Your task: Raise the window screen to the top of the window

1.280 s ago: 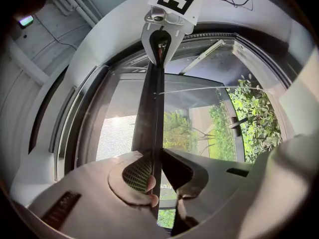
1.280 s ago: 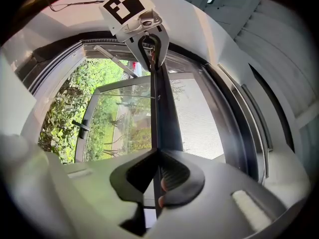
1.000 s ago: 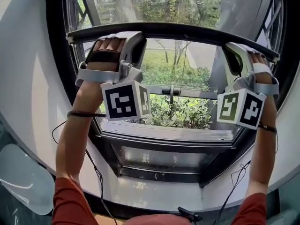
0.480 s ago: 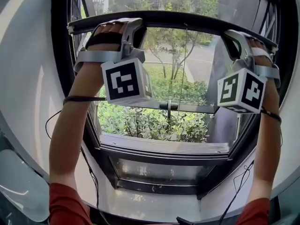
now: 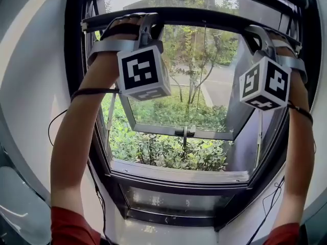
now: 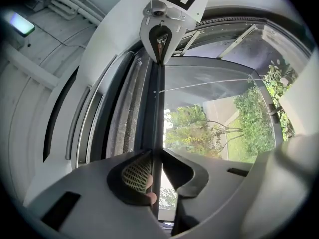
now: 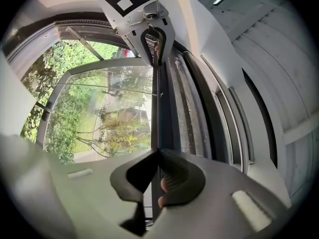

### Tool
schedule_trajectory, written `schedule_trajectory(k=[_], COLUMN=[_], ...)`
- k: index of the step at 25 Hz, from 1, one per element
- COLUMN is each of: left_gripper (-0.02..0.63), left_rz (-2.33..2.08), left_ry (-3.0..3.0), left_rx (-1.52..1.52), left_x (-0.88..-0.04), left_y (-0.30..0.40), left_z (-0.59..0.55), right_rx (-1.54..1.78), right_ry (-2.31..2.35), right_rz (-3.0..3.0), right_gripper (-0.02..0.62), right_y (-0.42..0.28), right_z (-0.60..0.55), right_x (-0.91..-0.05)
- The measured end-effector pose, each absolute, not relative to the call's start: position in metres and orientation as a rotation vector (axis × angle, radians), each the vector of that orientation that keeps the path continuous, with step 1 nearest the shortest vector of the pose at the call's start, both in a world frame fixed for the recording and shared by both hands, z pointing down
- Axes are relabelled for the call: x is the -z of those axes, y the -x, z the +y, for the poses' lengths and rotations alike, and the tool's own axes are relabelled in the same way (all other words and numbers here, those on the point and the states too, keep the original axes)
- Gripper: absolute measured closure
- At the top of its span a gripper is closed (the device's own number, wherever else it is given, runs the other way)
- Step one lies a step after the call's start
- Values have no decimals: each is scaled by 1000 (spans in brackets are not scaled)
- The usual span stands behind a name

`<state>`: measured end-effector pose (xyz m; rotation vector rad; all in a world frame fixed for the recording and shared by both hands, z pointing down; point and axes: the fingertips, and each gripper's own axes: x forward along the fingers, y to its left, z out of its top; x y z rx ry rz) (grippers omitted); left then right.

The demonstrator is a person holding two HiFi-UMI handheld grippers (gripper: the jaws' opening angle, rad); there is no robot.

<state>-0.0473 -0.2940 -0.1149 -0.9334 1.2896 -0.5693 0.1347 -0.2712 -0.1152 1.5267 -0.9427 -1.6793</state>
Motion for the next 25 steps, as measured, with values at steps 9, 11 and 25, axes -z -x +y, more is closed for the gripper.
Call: schedule_trajectory(k=[9, 11, 25], left_gripper=[531, 531, 529], left_rz=[1310, 1316, 1378], left_ry=[893, 872, 848], left_rx=[564, 582, 546], left_x=[169, 180, 238], left_y=[49, 50, 52], left_z=[-293, -295, -297], right_rx=[1671, 1671, 1715], right_ry=[-1538, -1546, -1605], right_rz=[-894, -885, -783], right_gripper=[566, 566, 561], right_y=[-131, -132, -131], right_z=[-273, -274, -274], right_x=[167, 179, 237])
